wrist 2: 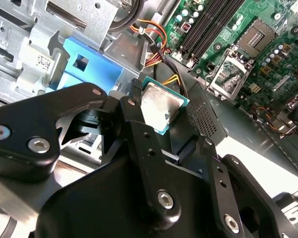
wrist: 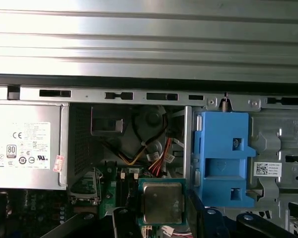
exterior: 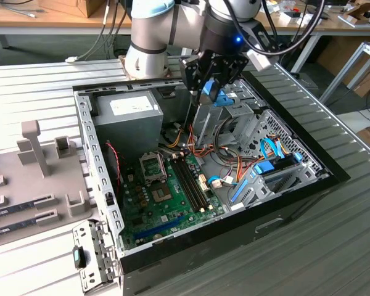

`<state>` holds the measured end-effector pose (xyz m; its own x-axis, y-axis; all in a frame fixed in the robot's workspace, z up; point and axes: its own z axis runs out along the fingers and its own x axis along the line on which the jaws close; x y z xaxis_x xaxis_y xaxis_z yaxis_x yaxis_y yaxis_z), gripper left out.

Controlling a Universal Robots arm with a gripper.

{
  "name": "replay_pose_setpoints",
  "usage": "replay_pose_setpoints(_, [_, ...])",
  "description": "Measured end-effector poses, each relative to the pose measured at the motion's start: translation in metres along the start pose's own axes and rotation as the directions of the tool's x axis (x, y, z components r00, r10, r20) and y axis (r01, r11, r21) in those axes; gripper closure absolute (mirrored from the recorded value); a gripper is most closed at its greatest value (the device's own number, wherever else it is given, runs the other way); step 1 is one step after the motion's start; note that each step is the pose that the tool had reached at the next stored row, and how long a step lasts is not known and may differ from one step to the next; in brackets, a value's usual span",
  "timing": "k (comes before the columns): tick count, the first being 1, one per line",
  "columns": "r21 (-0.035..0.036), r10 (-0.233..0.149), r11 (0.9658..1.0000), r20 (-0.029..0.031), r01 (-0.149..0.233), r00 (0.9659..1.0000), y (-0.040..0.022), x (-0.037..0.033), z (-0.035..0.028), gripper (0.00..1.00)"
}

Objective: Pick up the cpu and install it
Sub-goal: 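Pick up the cpu and move it towards the insertion slot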

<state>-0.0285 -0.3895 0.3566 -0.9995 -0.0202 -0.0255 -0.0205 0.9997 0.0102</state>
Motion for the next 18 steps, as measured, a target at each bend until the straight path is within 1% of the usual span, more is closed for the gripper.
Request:
replay_pose_setpoints(10, [0.0000,0.000,1.0000,0.0000,0.000,1.0000,-0.0005,-0.0038,0.0018,0.53])
replay_pose_setpoints(18, [0.0000,0.000,1.0000,0.0000,0.000,1.0000,-0.0009,-0.0083,0.0039,0.53])
